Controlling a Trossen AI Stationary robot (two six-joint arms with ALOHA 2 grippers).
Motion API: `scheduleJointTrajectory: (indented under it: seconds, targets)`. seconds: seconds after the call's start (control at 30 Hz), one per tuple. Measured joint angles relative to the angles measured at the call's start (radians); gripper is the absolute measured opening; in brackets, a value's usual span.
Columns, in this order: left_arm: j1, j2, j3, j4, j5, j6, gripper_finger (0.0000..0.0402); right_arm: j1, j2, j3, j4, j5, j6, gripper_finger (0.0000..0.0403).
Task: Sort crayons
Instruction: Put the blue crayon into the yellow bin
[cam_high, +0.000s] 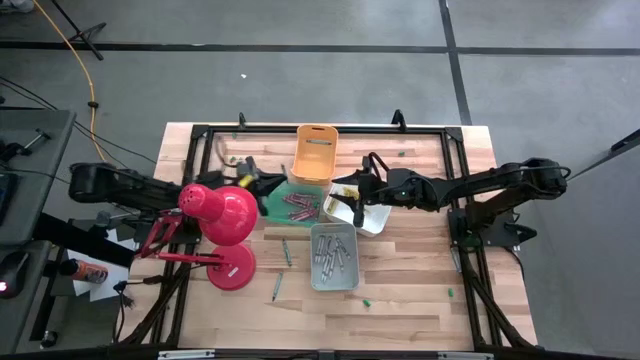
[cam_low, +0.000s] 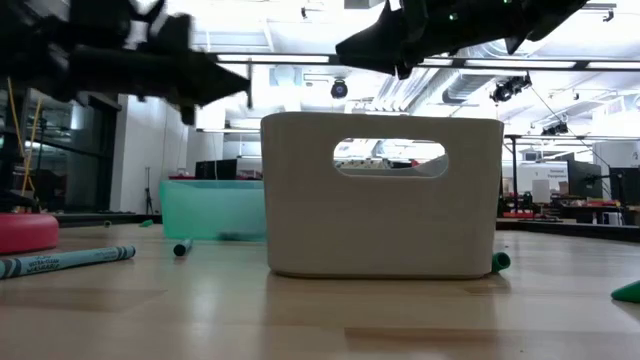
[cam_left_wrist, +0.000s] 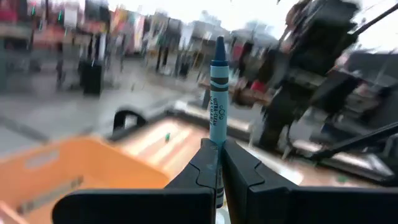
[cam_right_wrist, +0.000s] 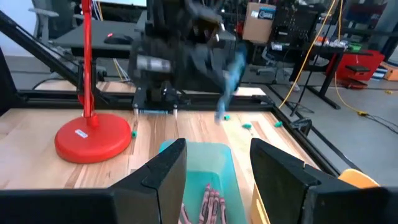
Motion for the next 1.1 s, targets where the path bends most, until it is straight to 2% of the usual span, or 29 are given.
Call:
scheduleJointTrajectory:
  seconds: [0.1,0.2,0.37,0.47,0.57,0.73,0.9,1.1]
  targets:
    - [0.0,0.124,0.097,-0.121,-0.068,-0.041,0.0,0.0,0.0,0.0,0.019,0.0,-0.011,0.0172]
    - [0.036,0.227,0.25,-0.303,-0.141,-0.033,0.0,0.0,0.0,0.0,0.021,0.001,-0.016,0.0172]
    - [0.128,0.334,0.545,-0.771,-0.138,-0.104,0.0,0.0,0.0,0.0,0.009,0.001,-0.016,0.0172]
    - [0.163,0.39,0.663,-0.929,-0.123,-0.13,0.0,0.0,0.0,0.0,0.006,0.001,-0.023,0.0172]
    - [0.184,0.433,0.725,-0.957,-0.085,-0.124,0.0,0.005,0.0,0.0,0.006,0.026,-0.041,0.0172]
    - [0.209,0.485,0.761,-0.958,-0.079,-0.128,0.0017,0.027,-0.021,-0.001,-0.013,0.082,-0.079,0.0172]
    - [0.229,0.486,0.761,-0.961,-0.08,-0.117,0.0068,0.062,-0.098,-0.001,-0.1,0.116,-0.085,0.0172]
    - [0.238,0.422,0.761,-0.966,-0.08,-0.088,0.0133,0.115,-0.169,-0.001,-0.195,0.177,-0.085,0.0172]
